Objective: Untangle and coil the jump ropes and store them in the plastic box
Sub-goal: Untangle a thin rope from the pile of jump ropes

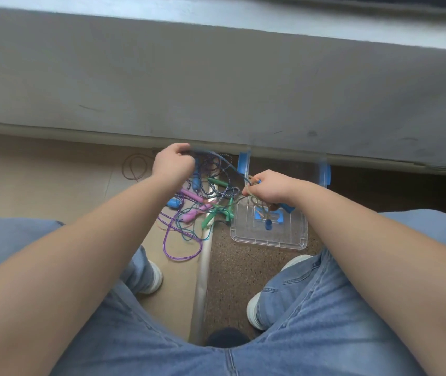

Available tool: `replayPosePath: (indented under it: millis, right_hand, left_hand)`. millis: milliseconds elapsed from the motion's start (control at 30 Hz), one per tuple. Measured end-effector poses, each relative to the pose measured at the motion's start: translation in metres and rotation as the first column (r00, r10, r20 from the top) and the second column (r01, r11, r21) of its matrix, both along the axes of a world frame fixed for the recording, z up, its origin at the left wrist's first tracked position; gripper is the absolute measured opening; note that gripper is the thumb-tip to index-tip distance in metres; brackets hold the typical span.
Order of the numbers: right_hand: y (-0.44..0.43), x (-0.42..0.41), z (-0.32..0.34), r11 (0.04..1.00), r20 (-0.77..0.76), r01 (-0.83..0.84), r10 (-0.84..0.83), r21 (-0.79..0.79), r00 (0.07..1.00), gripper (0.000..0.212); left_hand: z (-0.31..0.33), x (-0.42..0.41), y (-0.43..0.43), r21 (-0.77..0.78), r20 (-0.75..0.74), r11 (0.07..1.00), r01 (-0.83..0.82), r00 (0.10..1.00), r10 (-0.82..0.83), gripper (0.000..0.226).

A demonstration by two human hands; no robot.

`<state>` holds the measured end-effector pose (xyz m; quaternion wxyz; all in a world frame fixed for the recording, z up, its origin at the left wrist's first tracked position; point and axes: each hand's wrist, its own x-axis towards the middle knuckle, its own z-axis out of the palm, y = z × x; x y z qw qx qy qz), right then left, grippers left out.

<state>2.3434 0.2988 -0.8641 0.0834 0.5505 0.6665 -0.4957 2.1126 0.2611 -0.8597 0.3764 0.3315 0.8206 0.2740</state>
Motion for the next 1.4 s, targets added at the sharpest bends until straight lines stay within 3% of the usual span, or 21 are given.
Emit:
replayPosePath:
  millis: [67, 167, 233, 333, 433, 500, 633, 733, 833, 933, 1100, 1200, 1400]
  right_hand:
    - [0.001, -0.005, 0.001, 1.0, -0.003, -0.008, 0.008, 0.02, 1.0, 0.025]
    - [0.002, -0.015, 0.006, 0.999, -0.033, -0.016, 0.018, 0.052, 0.999, 0.021]
    - [0.003, -0.022, 0.01, 0.999, -0.09, -0.011, 0.015, 0.052, 0.996, 0.02]
    - [0.004, -0.027, 0.016, 0.998, -0.148, 0.027, -0.019, 0.056, 0.989, 0.021]
    - [0.007, -0.025, 0.016, 0.991, -0.081, -0.015, 0.026, 0.135, 0.996, 0.016]
    - [0.007, -0.022, 0.013, 0.986, -0.027, -0.053, 0.058, 0.16, 0.998, 0.017]
    - [0.005, -0.009, 0.004, 0.994, 0.024, -0.061, 0.059, 0.085, 0.998, 0.023]
    - [0.004, 0.0, -0.004, 0.997, 0.091, -0.028, 0.021, 0.075, 0.996, 0.027]
    - [0.004, 0.004, -0.008, 0.993, 0.002, 0.11, -0.11, 0.046, 0.994, 0.03]
    - [0.003, -0.003, 0.0, 0.993, -0.066, 0.112, -0.11, 0.023, 0.992, 0.026]
    - [-0.001, -0.019, 0.014, 0.999, -0.106, 0.03, -0.025, 0.038, 0.994, 0.024]
    - [-0.001, -0.026, 0.019, 0.997, -0.102, 0.001, 0.006, 0.071, 0.995, 0.027]
    - [0.002, -0.024, 0.02, 0.994, -0.172, 0.077, -0.063, 0.075, 0.983, 0.017]
  left_hand:
    - [0.002, 0.01, -0.005, -0.076, -0.164, 0.969, 0.236, 0.955, -0.246, 0.061]
    - [0.012, 0.03, -0.01, 0.042, -0.205, 0.816, 0.577, 0.804, -0.558, 0.047]
    - [0.015, 0.04, -0.013, 0.094, -0.181, 0.751, 0.653, 0.753, -0.632, 0.033]
    - [0.017, 0.043, -0.011, 0.074, -0.264, 0.772, 0.631, 0.759, -0.595, 0.015]
    - [0.02, 0.037, -0.006, 0.055, -0.337, 0.793, 0.607, 0.758, -0.558, 0.02]
    - [0.027, 0.03, -0.002, 0.137, -0.299, 0.834, 0.534, 0.825, -0.479, 0.022]
    - [0.035, 0.007, 0.014, 0.335, -0.162, 0.934, 0.121, 0.984, -0.069, 0.037]
    - [0.03, -0.012, 0.02, 0.286, -0.148, 0.953, -0.104, 0.977, 0.151, 0.038]
    - [0.017, -0.018, 0.011, 0.061, -0.214, 0.998, 0.005, 0.977, 0.009, 0.031]
    - [0.009, -0.009, -0.003, -0.101, -0.211, 0.948, 0.301, 0.925, -0.316, 0.032]
    - [0.01, 0.024, -0.013, 0.133, -0.179, 0.781, 0.61, 0.79, -0.586, 0.038]
    - [0.009, 0.035, -0.013, 0.149, -0.146, 0.732, 0.665, 0.747, -0.648, 0.03]
    - [0.009, 0.028, -0.012, 0.087, -0.182, 0.819, 0.566, 0.818, -0.546, 0.012]
